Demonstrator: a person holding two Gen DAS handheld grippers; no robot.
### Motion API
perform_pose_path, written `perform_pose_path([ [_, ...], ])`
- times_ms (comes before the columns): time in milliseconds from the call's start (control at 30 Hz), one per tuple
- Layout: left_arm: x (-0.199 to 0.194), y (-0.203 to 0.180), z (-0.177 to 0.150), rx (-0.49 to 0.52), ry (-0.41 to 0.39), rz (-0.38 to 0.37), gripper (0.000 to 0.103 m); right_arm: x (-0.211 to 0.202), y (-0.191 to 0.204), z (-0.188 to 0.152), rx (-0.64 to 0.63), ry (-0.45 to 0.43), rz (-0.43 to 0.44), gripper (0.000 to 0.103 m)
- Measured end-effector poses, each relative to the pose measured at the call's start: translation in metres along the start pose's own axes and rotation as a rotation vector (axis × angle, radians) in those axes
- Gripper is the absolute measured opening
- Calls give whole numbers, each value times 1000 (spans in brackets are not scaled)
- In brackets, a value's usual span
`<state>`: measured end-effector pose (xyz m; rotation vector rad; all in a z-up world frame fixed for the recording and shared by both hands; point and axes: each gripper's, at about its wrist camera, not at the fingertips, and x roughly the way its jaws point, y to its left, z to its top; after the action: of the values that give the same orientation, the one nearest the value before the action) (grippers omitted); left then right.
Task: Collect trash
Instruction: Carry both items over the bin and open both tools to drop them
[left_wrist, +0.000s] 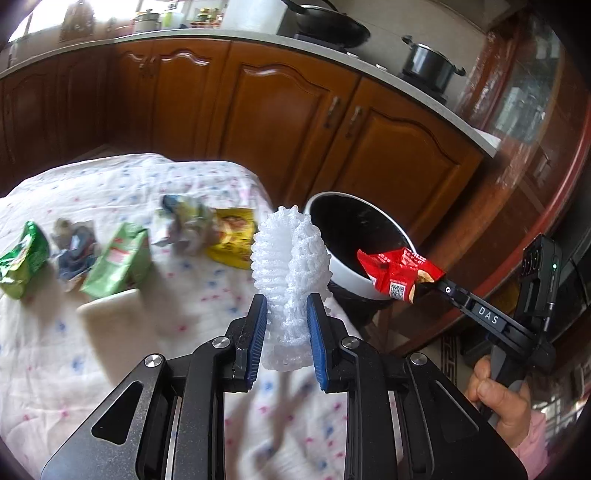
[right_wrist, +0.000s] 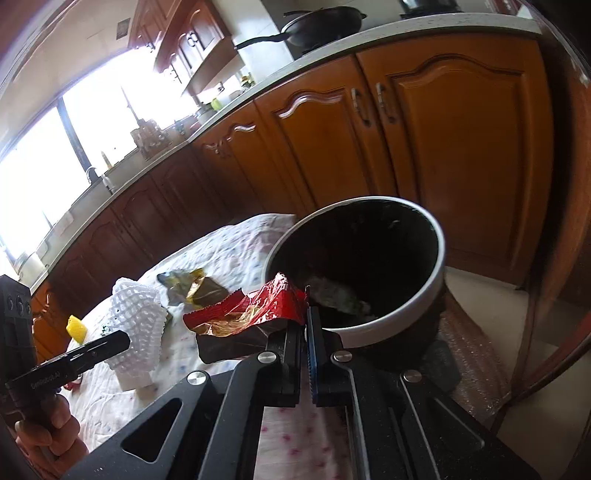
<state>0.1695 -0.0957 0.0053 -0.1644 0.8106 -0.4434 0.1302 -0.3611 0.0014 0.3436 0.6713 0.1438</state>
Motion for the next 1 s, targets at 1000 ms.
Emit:
perform_pose_path([
  [1000, 112, -92, 63, 195, 146, -21, 23, 33, -54, 48, -58, 45, -141, 4],
])
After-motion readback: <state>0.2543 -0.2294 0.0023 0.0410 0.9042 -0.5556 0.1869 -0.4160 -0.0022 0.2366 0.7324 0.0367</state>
